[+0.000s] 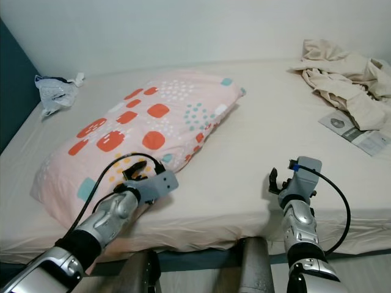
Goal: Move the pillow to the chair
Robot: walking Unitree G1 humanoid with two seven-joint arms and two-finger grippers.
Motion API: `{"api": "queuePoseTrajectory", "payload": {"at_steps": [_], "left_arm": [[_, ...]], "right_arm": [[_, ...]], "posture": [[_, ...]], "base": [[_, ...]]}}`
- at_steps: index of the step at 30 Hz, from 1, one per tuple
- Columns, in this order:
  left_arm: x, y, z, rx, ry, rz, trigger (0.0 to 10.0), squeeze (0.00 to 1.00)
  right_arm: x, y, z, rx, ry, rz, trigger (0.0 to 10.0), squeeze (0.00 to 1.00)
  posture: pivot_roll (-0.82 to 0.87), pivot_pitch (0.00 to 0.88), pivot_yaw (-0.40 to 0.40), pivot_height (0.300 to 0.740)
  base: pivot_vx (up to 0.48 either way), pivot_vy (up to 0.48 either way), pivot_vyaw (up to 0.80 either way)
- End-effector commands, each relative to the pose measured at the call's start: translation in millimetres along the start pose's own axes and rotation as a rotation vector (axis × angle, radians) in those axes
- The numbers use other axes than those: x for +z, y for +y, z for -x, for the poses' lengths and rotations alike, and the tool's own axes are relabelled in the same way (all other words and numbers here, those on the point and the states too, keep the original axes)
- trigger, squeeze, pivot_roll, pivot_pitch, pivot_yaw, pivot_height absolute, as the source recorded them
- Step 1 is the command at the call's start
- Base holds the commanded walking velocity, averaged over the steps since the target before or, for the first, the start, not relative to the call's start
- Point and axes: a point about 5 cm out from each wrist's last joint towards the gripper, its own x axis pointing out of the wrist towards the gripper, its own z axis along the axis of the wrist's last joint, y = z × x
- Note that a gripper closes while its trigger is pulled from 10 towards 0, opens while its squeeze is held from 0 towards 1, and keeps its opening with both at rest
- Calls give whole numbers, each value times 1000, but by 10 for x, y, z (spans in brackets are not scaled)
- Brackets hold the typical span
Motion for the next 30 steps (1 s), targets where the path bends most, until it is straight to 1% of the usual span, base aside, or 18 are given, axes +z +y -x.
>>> {"api": "queuePoseTrajectory", "payload": {"at_steps": [1, 2, 4, 5, 7, 11, 17, 24, 26, 27, 28, 30], "left_arm": [[-209, -98, 50, -36, 79, -38, 9294, 0], [-231, -96, 53, -37, 82, -39, 1490, 0], [-246, -91, 53, -37, 84, -38, 1490, 0], [-255, -68, 51, -32, 84, -29, 0, 0], [-264, -31, 43, -24, 81, -12, 0, 0], [-235, -11, 35, -33, 55, -8, 0, 0], [-171, -81, 43, -107, 1, -32, 0, 0], [-167, -110, 46, -125, -16, -38, 0, 0], [-121, -154, 61, -172, -67, -37, 0, 0], [-121, -154, 61, -172, -67, -37, 0, 0], [-99, -182, 74, -201, -95, -41, 0, 0], [-27, -263, 130, -293, -192, -54, 0, 0]], "right_arm": [[-16, 40, 1, 2, 6, -19, 10000, 0], [-14, 40, 0, 0, 7, -19, 10000, 0], [-13, 39, -1, -1, 7, -19, 10000, 0], [-9, 38, -3, -1, 6, -18, 10000, 0], [-3, 35, -7, 0, 6, -16, 10000, 0], [4, 31, -11, 0, 6, -15, 10000, 0], [12, 31, -16, -1, 4, -16, 10000, 0], [13, 18, -14, -4, 4, -15, 10000, 0], [12, 13, -14, -5, 4, -14, 10000, 0], [12, 13, -14, -5, 4, -14, 10000, 0], [13, 13, -15, -5, 4, -14, 10000, 0], [15, 13, -16, -5, 4, -14, 10000, 0]], "posture": [[28, 151, 52, 581], [30, 152, 50, 581], [30, 152, 50, 581], [33, 154, 48, 581], [35, 155, 46, 581], [36, 155, 46, 581], [36, 153, 47, 581], [37, 155, 47, 581], [39, 154, 45, 581], [39, 154, 45, 581], [40, 153, 45, 581], [39, 152, 45, 581]], "base": [[0, 0, 0], [0, 0, 0], [0, 0, 0], [0, 0, 0], [0, 0, 0], [0, 0, 0], [0, 0, 0], [0, 0, 0], [0, 0, 0], [0, 0, 0], [0, 0, 0], [0, 0, 0]]}}
